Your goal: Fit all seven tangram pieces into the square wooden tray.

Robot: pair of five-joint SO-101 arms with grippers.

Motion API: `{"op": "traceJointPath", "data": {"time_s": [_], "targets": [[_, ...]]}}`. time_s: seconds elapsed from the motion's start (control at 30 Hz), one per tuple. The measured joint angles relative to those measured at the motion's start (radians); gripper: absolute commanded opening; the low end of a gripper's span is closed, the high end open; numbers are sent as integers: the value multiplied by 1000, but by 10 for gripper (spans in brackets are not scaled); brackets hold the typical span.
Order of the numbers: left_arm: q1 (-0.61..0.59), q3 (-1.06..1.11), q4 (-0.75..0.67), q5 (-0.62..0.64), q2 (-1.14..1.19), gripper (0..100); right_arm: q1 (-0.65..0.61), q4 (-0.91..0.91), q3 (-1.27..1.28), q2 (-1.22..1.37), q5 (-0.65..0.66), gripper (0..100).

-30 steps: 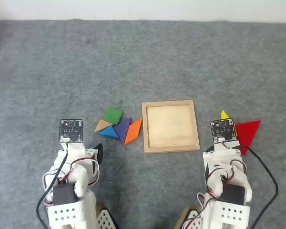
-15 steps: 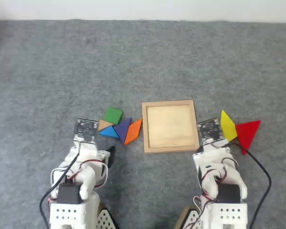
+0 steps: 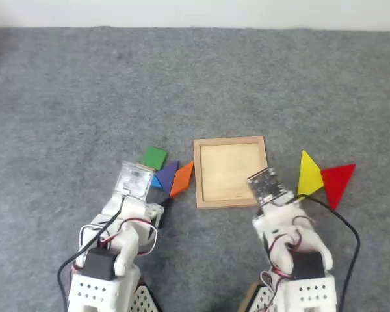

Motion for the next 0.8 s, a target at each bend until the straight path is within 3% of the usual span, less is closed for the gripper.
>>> {"op": "traceJointPath", "data": {"time_s": [0.2, 0.37, 0.5, 0.6, 0.8], "targets": [[-199, -5, -83, -17, 0, 182, 258, -77, -21, 0, 51, 42], [-270, -69, -29, -84, 0, 182, 282, 3, -121, 0, 68, 52], [-273, -74, -3, -92, 0, 182, 284, 41, -241, 14, 55, 157], [-273, -74, 0, -92, 0, 182, 292, 37, -334, 163, 55, 194], [-278, -61, 0, -92, 0, 182, 410, -92, -589, 709, 12, 143]]}}
